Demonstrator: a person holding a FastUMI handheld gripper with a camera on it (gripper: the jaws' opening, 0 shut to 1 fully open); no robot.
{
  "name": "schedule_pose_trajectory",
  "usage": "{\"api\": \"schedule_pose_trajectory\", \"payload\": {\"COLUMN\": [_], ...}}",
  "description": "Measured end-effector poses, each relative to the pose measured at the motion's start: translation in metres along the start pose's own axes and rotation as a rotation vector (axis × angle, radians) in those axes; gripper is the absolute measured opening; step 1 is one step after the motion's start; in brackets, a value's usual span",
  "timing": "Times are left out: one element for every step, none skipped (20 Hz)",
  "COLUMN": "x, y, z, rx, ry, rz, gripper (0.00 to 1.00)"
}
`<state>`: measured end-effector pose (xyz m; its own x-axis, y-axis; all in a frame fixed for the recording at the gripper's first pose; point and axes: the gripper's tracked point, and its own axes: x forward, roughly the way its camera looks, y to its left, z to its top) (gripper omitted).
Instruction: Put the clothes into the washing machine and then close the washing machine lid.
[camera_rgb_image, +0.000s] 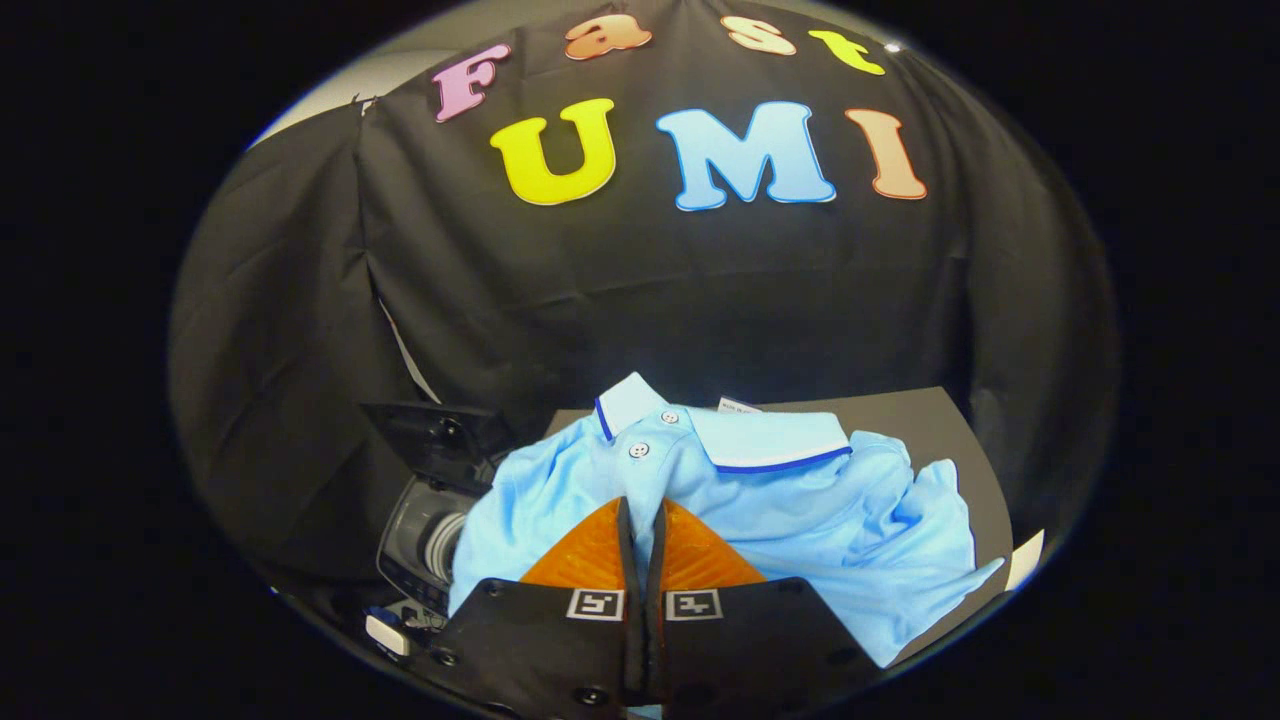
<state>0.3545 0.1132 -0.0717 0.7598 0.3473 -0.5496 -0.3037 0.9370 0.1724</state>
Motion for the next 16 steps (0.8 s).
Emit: {"api": "schedule_pose_trajectory", "payload": {"x": [-0.001, -0.001, -0.002, -0.002, -0.002, -0.001, -0.002, -0.002, 0.000, 0.002, 0.006, 0.009, 0.012, 0.015, 0.020, 0.023], "y": [0.013, 0.027, 0.040, 0.053, 0.067, 0.080, 0.091, 0.105, 0.118, 0.129, 0.139, 0.149, 0.159, 0.168, 0.177, 0.186], "z": [0.004, 0.008, 0.013, 0.015, 0.018, 0.022, 0.022, 0.022, 0.021, 0.021, 0.021, 0.021, 0.020, 0.019, 0.017, 0.016], "rx": [-0.004, -0.009, -0.010, -0.008, -0.007, -0.009, -0.017, -0.023, -0.026, -0.028, -0.027, -0.031, -0.036, -0.040, -0.043, -0.044], "ry": [-0.009, -0.024, -0.039, -0.041, -0.048, -0.052, -0.051, -0.054, -0.053, -0.051, -0.051, -0.046, -0.044, -0.040, -0.035, -0.032], "rz": [0.023, 0.052, 0.079, 0.109, 0.141, 0.165, 0.188, 0.207, 0.224, 0.243, 0.258, 0.275, 0.287, 0.297, 0.308, 0.319], "gripper": [0.01, 0.01, 0.01, 0.01, 0.01, 0.01, 0.01, 0.01, 0.01, 0.02, 0.01, 0.01, 0.01, 0.01, 0.02, 0.02]}}
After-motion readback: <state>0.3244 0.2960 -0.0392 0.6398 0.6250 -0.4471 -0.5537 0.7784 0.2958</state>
